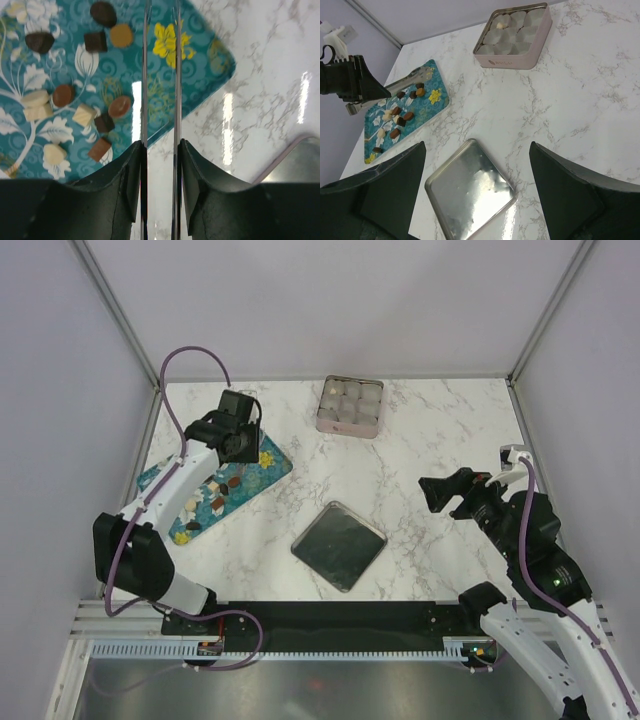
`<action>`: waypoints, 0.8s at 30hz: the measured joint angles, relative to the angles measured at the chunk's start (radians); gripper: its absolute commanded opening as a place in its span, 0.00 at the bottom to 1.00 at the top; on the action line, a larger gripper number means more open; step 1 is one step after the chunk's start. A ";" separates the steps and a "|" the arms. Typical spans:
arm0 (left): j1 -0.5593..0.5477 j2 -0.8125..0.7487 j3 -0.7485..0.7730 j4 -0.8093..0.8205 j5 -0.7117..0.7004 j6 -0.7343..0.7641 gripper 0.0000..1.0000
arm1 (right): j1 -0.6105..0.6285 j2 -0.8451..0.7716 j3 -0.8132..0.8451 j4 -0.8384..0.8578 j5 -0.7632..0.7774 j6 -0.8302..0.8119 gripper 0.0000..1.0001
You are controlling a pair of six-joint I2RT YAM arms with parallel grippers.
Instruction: Pack the chocolate
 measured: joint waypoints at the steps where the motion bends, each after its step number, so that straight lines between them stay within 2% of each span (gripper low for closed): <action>1: 0.010 -0.014 -0.032 -0.019 -0.002 -0.008 0.43 | 0.000 -0.004 -0.002 0.002 -0.004 0.002 0.93; 5: 0.016 -0.084 -0.115 -0.068 -0.003 -0.029 0.43 | 0.000 -0.018 -0.005 0.002 -0.016 0.005 0.93; 10: 0.016 -0.147 -0.151 -0.074 -0.006 -0.040 0.43 | 0.000 -0.024 -0.010 0.003 -0.026 0.011 0.93; 24: 0.059 -0.167 -0.179 -0.084 -0.074 -0.081 0.46 | 0.000 -0.034 -0.012 0.003 -0.035 0.020 0.93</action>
